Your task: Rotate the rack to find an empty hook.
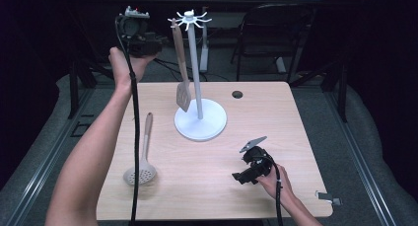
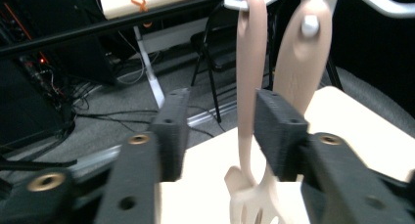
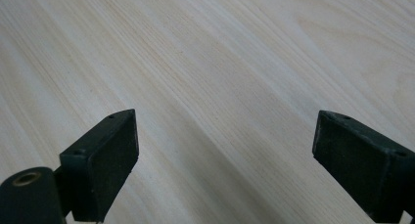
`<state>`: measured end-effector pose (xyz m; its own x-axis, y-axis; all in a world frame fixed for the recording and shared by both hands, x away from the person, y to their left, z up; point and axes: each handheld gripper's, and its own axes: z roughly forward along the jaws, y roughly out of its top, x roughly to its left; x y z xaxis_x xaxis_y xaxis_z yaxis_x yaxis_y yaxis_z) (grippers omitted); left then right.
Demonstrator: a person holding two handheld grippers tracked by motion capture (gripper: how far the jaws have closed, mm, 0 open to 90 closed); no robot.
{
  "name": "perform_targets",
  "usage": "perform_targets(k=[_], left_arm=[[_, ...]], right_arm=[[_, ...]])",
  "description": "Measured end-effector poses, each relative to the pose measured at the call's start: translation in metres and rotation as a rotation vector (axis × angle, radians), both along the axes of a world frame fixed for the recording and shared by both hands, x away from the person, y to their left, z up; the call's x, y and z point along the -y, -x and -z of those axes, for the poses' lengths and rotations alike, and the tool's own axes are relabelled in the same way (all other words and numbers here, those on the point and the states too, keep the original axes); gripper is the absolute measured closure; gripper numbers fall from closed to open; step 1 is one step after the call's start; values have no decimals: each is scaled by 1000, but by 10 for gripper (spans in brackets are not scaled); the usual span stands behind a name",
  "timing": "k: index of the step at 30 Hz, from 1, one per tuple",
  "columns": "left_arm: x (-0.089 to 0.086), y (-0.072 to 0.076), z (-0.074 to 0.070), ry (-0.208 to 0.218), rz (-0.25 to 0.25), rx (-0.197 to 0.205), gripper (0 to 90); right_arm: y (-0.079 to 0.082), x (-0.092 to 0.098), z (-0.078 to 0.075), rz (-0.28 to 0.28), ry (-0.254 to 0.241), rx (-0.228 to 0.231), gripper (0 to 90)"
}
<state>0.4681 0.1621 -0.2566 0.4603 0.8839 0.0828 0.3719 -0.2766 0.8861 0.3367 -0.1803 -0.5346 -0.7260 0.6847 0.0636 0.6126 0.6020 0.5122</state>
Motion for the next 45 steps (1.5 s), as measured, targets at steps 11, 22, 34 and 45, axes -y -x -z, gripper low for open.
perform_targets(k=[11,22,34,45], left_arm=[[-8,35,36,-45,28,-36,229],[-18,58,83,-78,17,-95,152],[-38,80,168,-133,-26,-223,123],[-49,92,220,-135,-90,-280,90]], right_arm=[[0,-1,1,4,-5,-6,97],[-1,-2,2,1,12,-8,97],[0,-3,4,-1,12,-15,98],[-1,-3,7,4,20,-13,98]])
